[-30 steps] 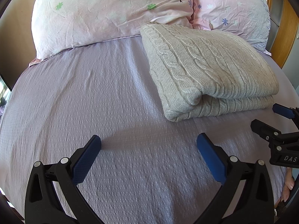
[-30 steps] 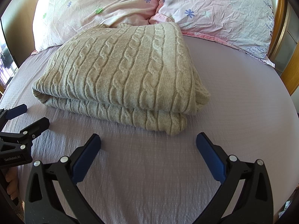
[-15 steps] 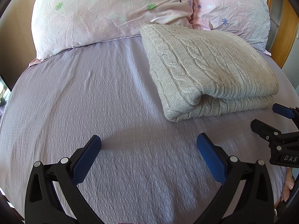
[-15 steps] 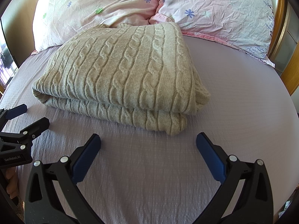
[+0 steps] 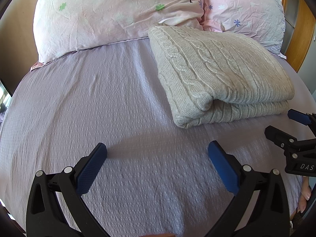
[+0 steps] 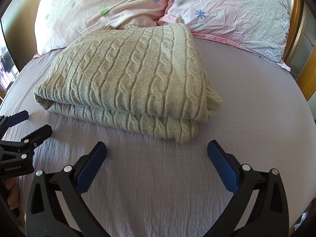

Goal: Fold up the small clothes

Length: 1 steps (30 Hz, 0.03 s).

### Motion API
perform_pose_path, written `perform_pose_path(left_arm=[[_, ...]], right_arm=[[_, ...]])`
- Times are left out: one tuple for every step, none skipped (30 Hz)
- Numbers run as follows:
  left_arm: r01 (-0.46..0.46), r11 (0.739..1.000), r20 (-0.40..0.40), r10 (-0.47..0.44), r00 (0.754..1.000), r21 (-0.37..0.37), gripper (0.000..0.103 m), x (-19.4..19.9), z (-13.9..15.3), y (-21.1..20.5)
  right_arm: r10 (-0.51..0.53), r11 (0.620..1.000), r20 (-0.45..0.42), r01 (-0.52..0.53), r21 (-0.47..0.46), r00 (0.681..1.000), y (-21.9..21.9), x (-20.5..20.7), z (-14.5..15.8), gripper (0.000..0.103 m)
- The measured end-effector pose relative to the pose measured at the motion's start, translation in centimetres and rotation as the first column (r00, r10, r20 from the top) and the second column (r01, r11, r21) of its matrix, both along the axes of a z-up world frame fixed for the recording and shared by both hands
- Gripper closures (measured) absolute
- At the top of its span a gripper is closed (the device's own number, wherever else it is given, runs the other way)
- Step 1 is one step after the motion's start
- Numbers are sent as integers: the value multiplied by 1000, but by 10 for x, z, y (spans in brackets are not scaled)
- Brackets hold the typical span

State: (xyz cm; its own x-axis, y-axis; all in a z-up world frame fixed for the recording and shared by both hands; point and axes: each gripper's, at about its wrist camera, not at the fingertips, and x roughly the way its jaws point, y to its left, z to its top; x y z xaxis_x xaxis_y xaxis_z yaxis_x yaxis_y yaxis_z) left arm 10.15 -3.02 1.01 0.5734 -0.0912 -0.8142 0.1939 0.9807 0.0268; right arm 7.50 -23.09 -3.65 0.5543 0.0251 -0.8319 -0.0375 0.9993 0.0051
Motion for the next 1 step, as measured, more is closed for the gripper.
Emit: perform_pose_path(left_arm=[[0,1000,0,0,1000,0,1,0,0,0]], right_arm=[[0,1000,0,0,0,1000,0,0,0,2]])
